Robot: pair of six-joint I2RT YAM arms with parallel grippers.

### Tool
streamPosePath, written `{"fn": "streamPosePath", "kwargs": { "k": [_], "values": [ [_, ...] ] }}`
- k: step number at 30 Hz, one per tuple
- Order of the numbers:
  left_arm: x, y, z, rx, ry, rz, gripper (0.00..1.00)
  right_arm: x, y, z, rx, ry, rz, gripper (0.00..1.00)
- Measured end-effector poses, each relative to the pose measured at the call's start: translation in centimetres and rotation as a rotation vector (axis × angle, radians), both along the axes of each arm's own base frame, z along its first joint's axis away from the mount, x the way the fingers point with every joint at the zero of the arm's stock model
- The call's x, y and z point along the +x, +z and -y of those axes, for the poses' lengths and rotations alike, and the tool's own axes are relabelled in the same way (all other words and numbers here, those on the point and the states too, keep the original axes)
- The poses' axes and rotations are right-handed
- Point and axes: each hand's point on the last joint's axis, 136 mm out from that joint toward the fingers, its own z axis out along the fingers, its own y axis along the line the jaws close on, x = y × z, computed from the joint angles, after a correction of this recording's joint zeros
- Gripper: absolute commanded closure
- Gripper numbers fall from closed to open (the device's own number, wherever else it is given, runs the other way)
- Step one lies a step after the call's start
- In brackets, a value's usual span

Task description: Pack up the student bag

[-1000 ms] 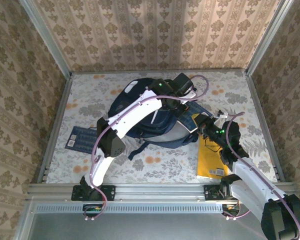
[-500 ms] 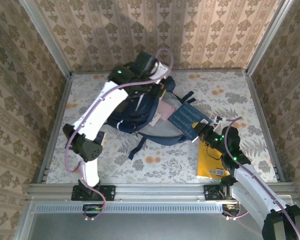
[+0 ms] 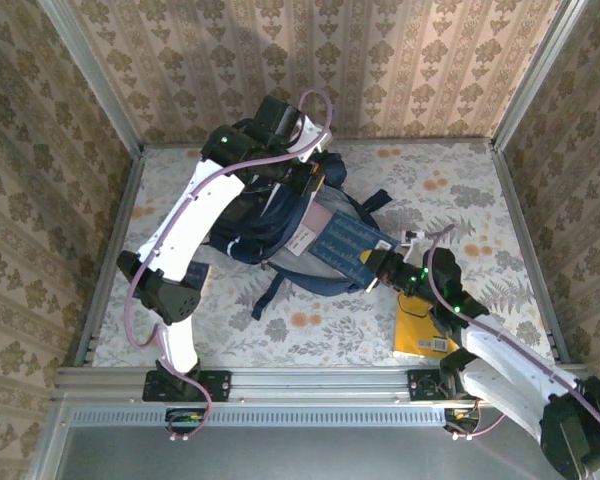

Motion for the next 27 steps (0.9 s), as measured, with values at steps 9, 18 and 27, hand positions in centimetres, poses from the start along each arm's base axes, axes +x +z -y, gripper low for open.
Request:
{"fn": "streamPosePath", "kwargs": {
  "k": [9,18,27],
  "values": [
    [-0.1,0.2,0.3,-0.018,-0.004,-0.015,1.00,3.8,2.3,-4.3,0.080,0.012,-0.027,1.00],
    [0.0,2.0,0.4,-0.056,0.002,0.014,1.00,6.6,-0.5,-9.2,0.029,0.009,-0.082,1.00],
    [-0.1,2.1,0.6,-0.071,0.009,0.001,1.00,9.7,-3.8,-12.6,-0.065,-0.016,-0.113,0.85]
  ]
}}
